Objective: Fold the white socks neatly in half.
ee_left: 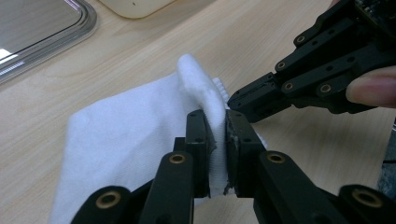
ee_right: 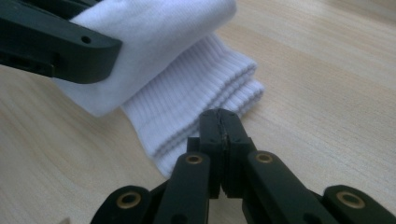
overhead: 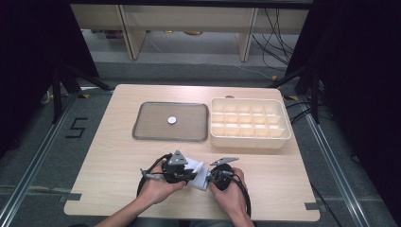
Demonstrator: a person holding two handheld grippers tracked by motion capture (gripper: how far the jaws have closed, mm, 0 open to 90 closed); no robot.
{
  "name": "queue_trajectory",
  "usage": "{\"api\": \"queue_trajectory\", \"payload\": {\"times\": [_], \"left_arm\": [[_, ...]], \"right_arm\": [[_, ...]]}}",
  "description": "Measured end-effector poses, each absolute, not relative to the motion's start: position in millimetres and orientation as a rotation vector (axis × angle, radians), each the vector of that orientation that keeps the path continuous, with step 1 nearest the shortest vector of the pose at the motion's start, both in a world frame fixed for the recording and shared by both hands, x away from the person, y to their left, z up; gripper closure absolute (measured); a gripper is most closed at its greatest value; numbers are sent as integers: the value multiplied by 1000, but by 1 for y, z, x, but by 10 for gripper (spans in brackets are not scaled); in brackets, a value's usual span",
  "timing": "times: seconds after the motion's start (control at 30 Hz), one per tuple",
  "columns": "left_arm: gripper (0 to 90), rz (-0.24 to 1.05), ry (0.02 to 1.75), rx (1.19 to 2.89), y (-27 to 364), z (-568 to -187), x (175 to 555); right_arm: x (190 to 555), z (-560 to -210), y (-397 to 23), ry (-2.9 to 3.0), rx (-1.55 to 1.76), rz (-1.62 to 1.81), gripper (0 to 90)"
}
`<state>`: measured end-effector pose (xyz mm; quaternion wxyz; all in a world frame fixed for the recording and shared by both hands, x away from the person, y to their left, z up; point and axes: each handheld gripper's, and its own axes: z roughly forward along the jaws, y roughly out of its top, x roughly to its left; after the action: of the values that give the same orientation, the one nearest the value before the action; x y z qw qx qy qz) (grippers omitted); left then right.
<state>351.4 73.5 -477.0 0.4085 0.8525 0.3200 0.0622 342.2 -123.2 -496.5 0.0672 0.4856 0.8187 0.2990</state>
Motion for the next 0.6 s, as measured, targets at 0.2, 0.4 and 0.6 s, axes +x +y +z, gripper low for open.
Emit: {"api": "queue_trajectory", "payload": {"times": [0.2, 0.4, 0.6], "left_arm": [[803, 155, 806, 2156, 72, -480, 352], [802, 152, 804, 2164, 70, -482, 352], [801, 149, 805, 2170, 69, -484, 353]], "right_arm": [[342, -497, -123, 2468, 1465, 902, 896], [342, -497, -123, 2464, 1465, 900, 895], [342, -497, -123, 2466, 1467, 901, 895]]}}
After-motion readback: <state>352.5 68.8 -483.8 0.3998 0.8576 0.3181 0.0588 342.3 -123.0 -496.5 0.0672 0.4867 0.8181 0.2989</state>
